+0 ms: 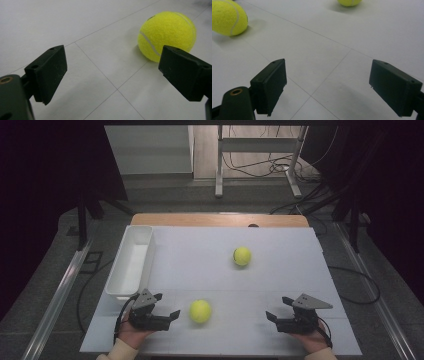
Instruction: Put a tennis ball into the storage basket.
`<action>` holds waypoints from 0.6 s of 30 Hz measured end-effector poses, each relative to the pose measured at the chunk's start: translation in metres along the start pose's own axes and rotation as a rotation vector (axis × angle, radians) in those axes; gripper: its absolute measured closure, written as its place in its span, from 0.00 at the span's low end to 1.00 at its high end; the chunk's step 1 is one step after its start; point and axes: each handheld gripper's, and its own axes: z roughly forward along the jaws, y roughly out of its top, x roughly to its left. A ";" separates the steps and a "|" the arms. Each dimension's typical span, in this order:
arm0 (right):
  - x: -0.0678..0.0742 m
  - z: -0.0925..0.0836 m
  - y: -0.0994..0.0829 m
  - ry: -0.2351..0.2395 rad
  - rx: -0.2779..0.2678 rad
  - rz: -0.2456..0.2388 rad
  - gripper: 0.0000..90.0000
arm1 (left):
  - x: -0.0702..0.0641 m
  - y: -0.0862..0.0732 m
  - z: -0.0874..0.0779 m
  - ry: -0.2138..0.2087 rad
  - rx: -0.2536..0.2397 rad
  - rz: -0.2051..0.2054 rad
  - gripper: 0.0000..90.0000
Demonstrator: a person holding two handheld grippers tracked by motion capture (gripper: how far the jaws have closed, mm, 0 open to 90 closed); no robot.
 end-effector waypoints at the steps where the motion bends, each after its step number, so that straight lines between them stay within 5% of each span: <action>1: 0.000 0.000 0.000 -0.001 0.000 -0.002 0.17 | 0.000 0.000 0.000 0.000 0.000 -0.001 0.10; 18: 0.001 -0.001 0.001 0.011 -0.019 -0.008 0.17 | -0.001 0.002 -0.003 0.002 -0.013 -0.005 0.10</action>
